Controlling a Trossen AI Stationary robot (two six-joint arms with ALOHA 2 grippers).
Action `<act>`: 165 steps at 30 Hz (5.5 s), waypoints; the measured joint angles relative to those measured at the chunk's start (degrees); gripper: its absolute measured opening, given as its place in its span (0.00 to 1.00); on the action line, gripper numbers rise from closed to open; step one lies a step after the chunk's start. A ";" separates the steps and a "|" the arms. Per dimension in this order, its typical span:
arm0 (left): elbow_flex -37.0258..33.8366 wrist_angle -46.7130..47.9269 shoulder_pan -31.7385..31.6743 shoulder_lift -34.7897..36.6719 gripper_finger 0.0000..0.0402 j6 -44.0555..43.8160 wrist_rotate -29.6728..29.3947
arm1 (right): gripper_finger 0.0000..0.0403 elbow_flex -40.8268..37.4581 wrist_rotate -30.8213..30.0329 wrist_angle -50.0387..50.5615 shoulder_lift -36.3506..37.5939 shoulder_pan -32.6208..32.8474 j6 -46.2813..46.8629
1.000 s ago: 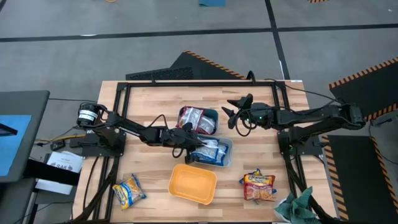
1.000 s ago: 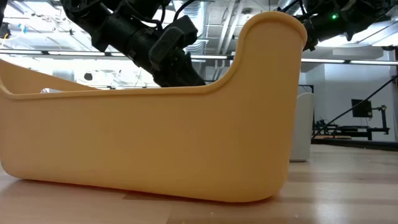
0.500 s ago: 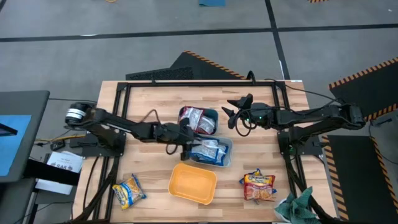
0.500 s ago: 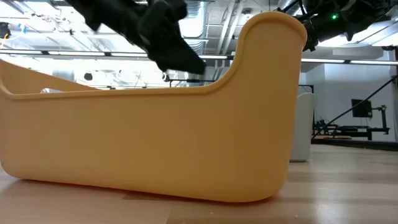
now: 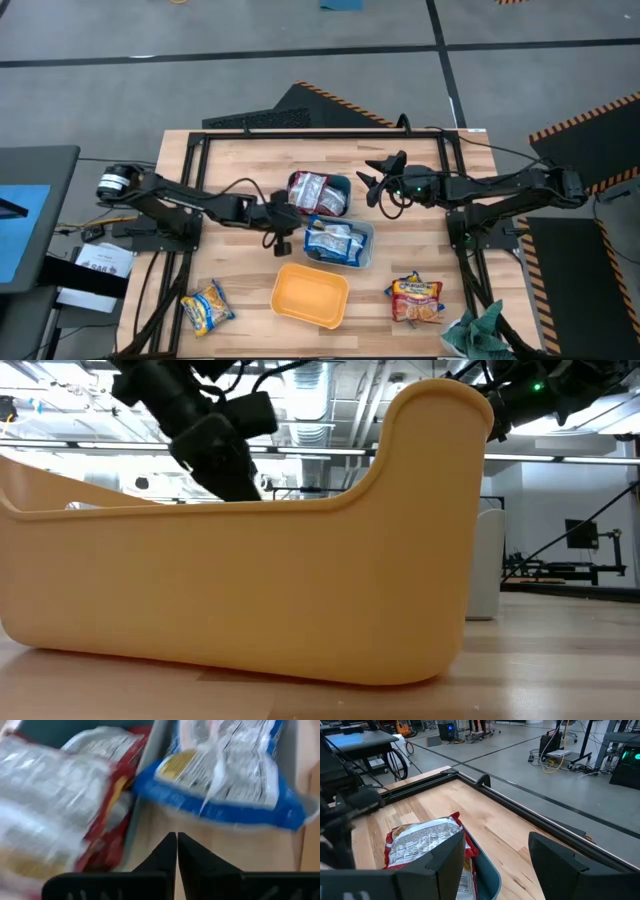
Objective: Sort Maruchan noodles
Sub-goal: Put the top blue noodle pack into the gray bin, then put the left blue noodle pack into the gray bin
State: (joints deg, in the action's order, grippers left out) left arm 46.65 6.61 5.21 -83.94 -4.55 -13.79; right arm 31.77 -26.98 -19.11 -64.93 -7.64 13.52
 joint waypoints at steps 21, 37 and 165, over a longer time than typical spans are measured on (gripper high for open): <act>0.09 -17.21 0.84 -8.05 0.00 3.63 8.60 | 0.59 0.02 0.00 0.32 -0.02 0.00 0.15; 0.06 -1.40 0.47 8.23 0.00 7.51 -3.05 | 0.59 0.02 0.00 0.85 -0.02 0.02 0.11; 6.45 44.98 31.03 28.42 0.00 -26.27 -35.65 | 0.59 0.02 0.02 3.43 -0.02 -0.20 1.49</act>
State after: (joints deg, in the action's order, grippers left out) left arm 53.11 51.59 36.24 -55.52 -30.81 -49.44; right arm 31.79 -26.96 -15.68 -64.95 -7.84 15.00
